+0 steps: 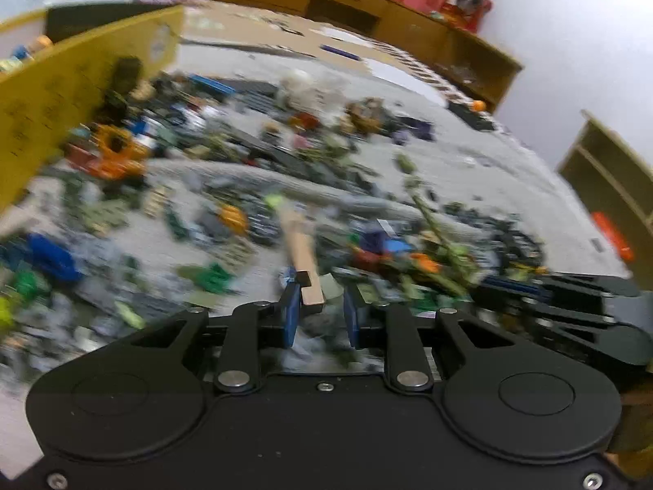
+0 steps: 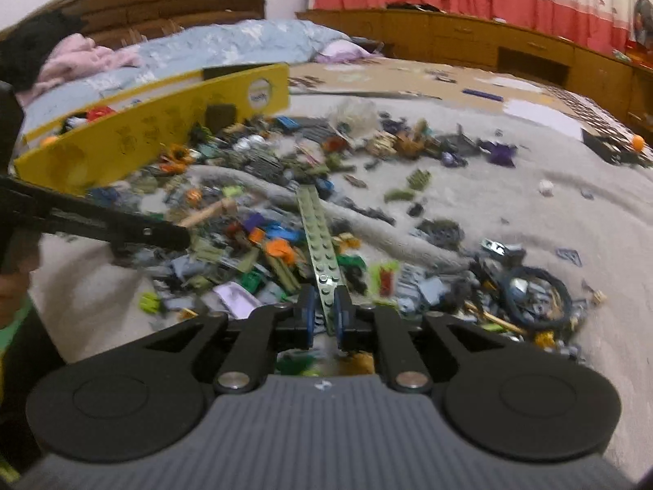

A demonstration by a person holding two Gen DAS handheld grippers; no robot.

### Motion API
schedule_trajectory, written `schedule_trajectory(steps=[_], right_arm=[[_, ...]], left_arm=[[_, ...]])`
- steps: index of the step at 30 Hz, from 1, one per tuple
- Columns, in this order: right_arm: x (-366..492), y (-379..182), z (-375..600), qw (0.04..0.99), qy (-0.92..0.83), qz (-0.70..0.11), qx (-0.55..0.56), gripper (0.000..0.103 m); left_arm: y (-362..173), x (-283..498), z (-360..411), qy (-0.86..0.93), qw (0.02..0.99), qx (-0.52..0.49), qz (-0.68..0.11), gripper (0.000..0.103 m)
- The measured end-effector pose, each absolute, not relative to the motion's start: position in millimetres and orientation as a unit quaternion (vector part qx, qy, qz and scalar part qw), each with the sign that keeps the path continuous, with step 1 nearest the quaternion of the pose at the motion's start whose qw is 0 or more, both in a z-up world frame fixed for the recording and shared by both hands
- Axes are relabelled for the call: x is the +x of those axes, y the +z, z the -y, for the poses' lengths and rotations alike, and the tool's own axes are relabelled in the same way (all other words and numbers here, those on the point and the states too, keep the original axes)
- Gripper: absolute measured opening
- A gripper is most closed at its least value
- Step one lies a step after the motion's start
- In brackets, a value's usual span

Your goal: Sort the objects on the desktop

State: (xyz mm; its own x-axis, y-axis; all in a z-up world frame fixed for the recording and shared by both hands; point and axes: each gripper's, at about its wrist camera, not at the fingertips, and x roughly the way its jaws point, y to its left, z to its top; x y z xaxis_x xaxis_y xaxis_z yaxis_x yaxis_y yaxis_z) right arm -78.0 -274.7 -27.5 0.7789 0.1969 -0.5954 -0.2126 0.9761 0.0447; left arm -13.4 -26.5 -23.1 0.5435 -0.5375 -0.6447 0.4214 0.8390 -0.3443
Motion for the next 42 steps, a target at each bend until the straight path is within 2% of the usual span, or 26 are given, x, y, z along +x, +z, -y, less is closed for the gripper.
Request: schedule_trajectory(steps=[1,3,7,11,12,15,18,20,26,32,35,40,42], right_arm=[[-75.8,-27.5,277.2,0.944,0.102,-0.314,-0.007,0.02],[-70.7,-28.2,281.1,0.946,0.085,-0.314,0.0,0.03],[-64.6,-33.2,284.8,0.951,0.037,-0.305,-0.011,0.03],[-64.0,-35.0,293.0,0.954,0.011,-0.299,0.008,0.032],[-65.3,-34.3,294.4,0.955,0.01,-0.297,0.011,0.035],[-71.0,-32.2,294.6,0.956,0.012,-0.292,0.011,0.036],[-76.3,-30.2,292.9,0.957,0.021,-0.29,0.015,0.036],[-80.1,-28.8,290.1,0.957,0.03,-0.289,0.015,0.036],[-87.1,-28.8,283.9,0.956,0.038,-0.292,0.018,0.039],[-88.6,-29.1,282.3,0.954,0.046,-0.295,0.026,0.046],[-88.0,-30.0,281.6,0.954,0.047,-0.296,0.022,0.047],[-86.8,-32.7,283.2,0.953,0.045,-0.298,0.028,0.049],[-85.4,-34.7,282.2,0.953,0.047,-0.299,0.03,0.054]], left_arm=[[-24.2,-13.8,31.0,-0.281,0.872,-0.077,-0.392,0.021],[-25.6,-16.5,41.3,-0.291,0.87,-0.072,-0.391,0.021],[-26.5,-22.7,55.8,-0.323,0.858,-0.079,-0.392,0.025],[-23.1,-30.2,58.1,-0.321,0.868,-0.05,-0.375,0.042],[-21.1,-31.5,56.6,-0.316,0.874,-0.04,-0.368,0.044],[-15.7,-30.0,50.1,-0.302,0.888,-0.01,-0.347,0.053],[-14.1,-22.5,45.5,-0.298,0.894,0.026,-0.335,0.068],[-15.6,-16.7,45.2,-0.307,0.893,0.059,-0.323,0.082],[-28.7,-7.0,50.9,-0.359,0.871,0.13,-0.31,0.083],[-38.0,2.6,55.2,-0.365,0.87,0.131,-0.304,0.083],[-39.6,-1.6,55.2,-0.365,0.873,0.133,-0.294,0.074],[-33.7,-7.0,43.4,-0.346,0.886,0.105,-0.291,0.074],[-29.9,-9.1,37.5,-0.336,0.892,0.093,-0.288,0.074]])
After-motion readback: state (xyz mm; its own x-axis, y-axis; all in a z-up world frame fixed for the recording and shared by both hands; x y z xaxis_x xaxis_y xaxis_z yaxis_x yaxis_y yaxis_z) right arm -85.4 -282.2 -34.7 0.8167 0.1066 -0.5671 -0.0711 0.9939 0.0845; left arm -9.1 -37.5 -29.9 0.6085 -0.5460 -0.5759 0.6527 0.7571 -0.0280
